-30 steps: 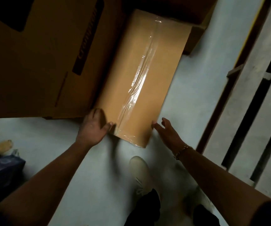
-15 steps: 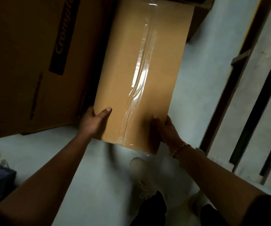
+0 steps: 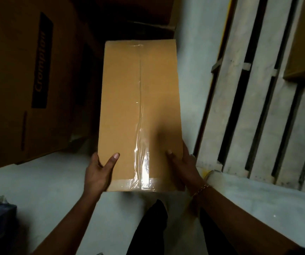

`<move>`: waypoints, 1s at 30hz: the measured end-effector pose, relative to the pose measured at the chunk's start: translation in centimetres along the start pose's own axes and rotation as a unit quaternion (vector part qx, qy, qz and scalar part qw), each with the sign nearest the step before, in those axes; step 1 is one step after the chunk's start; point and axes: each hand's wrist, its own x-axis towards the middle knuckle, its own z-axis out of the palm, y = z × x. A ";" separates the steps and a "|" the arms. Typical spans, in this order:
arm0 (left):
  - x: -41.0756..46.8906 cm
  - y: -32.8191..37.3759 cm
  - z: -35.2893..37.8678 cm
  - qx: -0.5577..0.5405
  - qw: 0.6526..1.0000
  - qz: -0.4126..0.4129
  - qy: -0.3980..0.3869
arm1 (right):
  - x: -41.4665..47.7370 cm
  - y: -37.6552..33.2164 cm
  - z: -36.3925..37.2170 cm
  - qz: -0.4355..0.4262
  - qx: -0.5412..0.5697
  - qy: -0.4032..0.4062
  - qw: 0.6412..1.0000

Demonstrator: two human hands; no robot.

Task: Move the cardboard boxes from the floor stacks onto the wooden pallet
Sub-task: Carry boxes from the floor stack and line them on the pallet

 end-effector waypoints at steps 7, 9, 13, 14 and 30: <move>-10.1 4.6 4.0 0.010 1.000 0.020 -0.010 | -8.6 -3.2 -8.5 -0.006 0.065 0.026 0.998; -12.6 6.2 5.2 0.012 0.999 0.028 -0.013 | -10.3 -3.8 -11.1 -0.013 0.068 0.035 0.997; -16.8 10.6 7.5 0.039 0.997 0.060 -0.012 | -12.7 -5.8 -16.5 -0.031 0.040 0.058 0.997; -17.5 11.8 8.1 0.047 0.996 0.071 -0.011 | -13.0 -6.3 -17.9 -0.035 0.032 0.061 0.997; -17.7 30.7 20.0 0.071 0.974 0.213 0.015 | -7.9 -17.2 -35.3 -0.118 0.000 0.132 0.984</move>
